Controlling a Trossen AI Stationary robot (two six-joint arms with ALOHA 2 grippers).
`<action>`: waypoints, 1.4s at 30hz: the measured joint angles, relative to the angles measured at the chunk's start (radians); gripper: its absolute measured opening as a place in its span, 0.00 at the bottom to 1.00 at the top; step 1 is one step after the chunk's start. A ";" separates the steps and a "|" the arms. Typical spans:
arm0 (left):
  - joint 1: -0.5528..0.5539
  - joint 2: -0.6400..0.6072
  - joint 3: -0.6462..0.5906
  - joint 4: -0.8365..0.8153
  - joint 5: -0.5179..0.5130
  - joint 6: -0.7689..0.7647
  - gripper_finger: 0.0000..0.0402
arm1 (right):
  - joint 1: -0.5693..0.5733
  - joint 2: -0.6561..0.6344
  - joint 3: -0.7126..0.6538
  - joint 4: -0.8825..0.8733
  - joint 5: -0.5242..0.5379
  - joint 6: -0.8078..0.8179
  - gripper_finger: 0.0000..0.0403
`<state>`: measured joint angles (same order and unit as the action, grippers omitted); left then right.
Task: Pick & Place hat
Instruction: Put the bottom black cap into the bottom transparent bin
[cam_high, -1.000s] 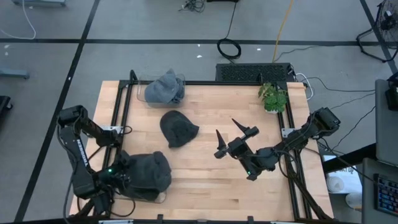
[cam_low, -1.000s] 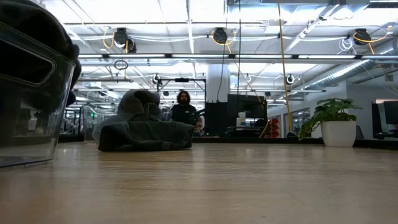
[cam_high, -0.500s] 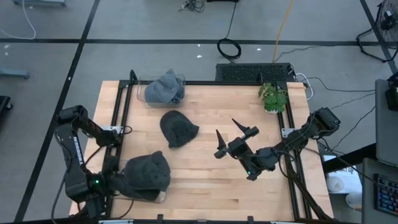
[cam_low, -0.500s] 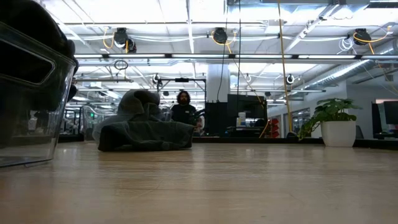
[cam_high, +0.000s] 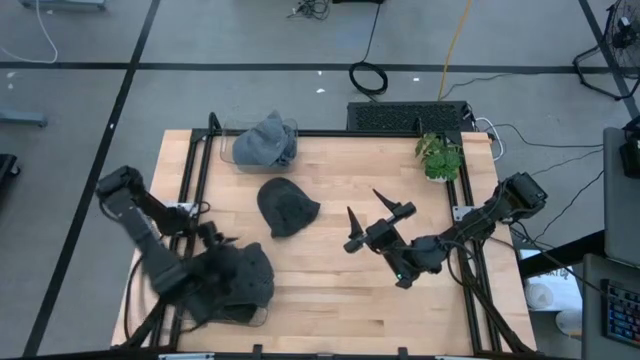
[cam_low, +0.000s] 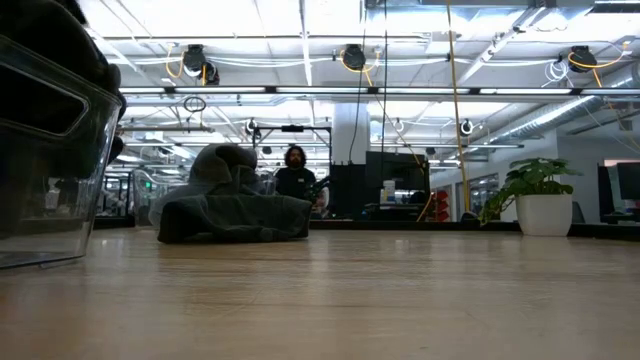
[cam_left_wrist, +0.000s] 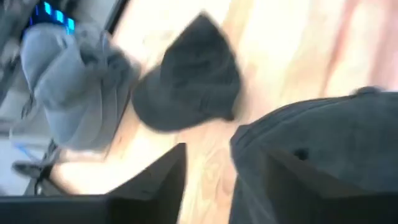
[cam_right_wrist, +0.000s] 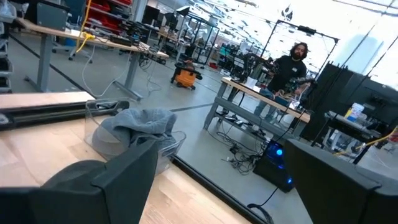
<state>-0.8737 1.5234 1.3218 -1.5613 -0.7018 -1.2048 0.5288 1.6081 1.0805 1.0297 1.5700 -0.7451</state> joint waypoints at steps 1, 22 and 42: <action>0.036 0.000 -0.007 0.014 0.023 0.026 0.45 | 0.001 0.000 0.000 -0.021 0.000 0.000 0.83; 0.235 0.140 -0.023 0.384 0.469 0.155 0.02 | 0.040 -0.007 -0.122 0.010 0.000 -0.064 0.83; 0.107 -0.004 -0.022 0.429 0.706 0.015 0.01 | 0.062 -0.034 -0.141 0.028 -0.001 -0.026 0.83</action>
<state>-0.7667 1.5196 1.2995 -1.1325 0.0039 -1.1901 0.5911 1.5738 0.9394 1.0577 1.5692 -0.7715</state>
